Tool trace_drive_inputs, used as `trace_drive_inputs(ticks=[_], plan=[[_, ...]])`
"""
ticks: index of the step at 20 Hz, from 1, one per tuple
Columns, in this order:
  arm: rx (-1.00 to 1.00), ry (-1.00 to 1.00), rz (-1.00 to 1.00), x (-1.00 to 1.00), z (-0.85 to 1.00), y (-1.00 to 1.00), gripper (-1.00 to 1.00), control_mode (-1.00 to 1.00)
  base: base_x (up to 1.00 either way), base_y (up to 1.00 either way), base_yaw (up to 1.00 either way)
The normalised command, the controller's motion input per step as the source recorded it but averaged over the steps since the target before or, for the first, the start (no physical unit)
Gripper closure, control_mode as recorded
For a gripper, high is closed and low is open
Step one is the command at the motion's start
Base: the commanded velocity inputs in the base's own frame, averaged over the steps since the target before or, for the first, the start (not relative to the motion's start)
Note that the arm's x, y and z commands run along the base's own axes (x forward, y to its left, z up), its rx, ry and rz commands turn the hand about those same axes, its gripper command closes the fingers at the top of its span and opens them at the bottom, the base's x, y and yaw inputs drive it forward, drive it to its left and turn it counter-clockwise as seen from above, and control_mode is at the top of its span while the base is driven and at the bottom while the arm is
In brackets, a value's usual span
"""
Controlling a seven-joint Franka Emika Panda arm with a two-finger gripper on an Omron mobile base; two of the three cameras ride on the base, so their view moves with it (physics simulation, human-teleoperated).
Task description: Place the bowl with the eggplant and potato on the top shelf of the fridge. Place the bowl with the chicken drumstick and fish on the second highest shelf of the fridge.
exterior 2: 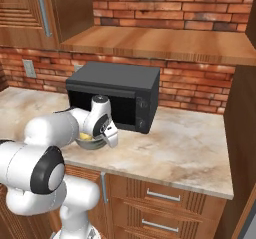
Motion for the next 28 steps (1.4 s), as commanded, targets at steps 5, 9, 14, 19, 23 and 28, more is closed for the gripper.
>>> trace_drive_inputs(ticks=[5,9,14,19,23,28], plan=[[0.00,-0.07,0.01,-0.77,0.35,0.02,1.00,-1.00,0.00,0.00,0.00],[0.00,-0.17,0.00,-0.81,0.95,0.16,1.00,-1.00,0.00,0.00,0.00],[0.01,-0.23,0.00,-0.87,1.00,0.14,1.00,-1.00,0.00,0.00,0.00],[0.04,-0.24,-0.03,-1.00,1.00,0.00,1.00,-1.00,0.00,0.00,0.00],[0.01,-0.12,-0.06,-1.00,0.59,0.00,1.00,-1.00,0.00,0.00,0.00],[0.00,-0.02,-0.01,-0.13,0.00,0.00,1.00,1.00,-0.13,-0.03,0.00]])
